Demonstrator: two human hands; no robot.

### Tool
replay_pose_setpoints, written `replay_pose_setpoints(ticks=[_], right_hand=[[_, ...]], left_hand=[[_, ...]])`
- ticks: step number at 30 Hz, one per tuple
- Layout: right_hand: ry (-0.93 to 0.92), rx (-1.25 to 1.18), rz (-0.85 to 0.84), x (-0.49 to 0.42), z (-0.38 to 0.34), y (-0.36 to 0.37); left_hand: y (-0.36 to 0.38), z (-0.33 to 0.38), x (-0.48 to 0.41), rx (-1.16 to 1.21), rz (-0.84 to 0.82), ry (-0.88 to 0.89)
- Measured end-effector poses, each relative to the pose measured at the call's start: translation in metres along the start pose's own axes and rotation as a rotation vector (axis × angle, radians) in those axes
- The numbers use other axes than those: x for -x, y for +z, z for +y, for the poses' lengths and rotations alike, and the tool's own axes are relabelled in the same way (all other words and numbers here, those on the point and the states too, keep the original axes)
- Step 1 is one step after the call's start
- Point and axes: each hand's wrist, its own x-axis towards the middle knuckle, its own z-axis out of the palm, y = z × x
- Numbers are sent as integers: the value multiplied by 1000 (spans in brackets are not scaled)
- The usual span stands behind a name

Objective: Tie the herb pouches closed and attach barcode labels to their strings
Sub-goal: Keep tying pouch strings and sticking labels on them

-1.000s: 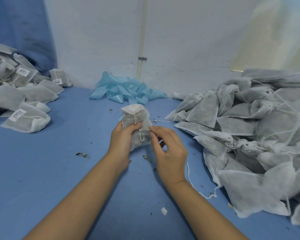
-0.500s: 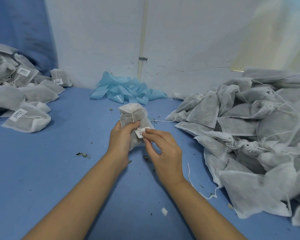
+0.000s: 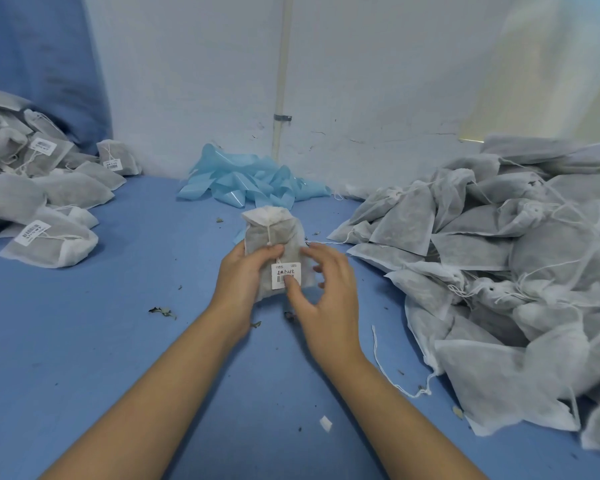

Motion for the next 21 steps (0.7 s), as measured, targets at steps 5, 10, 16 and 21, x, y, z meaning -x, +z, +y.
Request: replay_pose_setpoints(ticks=[5, 10, 16, 21], right_hand=[[662, -715, -145, -3, -2, -1], [746, -950, -56, -8, 1, -7], [808, -1061, 9, -11, 4, -10], [851, -1111, 21, -11, 6, -10]], left_hand=[[0, 0, 0, -11, -92, -56], [-2, -3, 1, -163, -198, -43], [-4, -9, 1, -127, -191, -203], [-8, -7, -1, -118, -228, -248]])
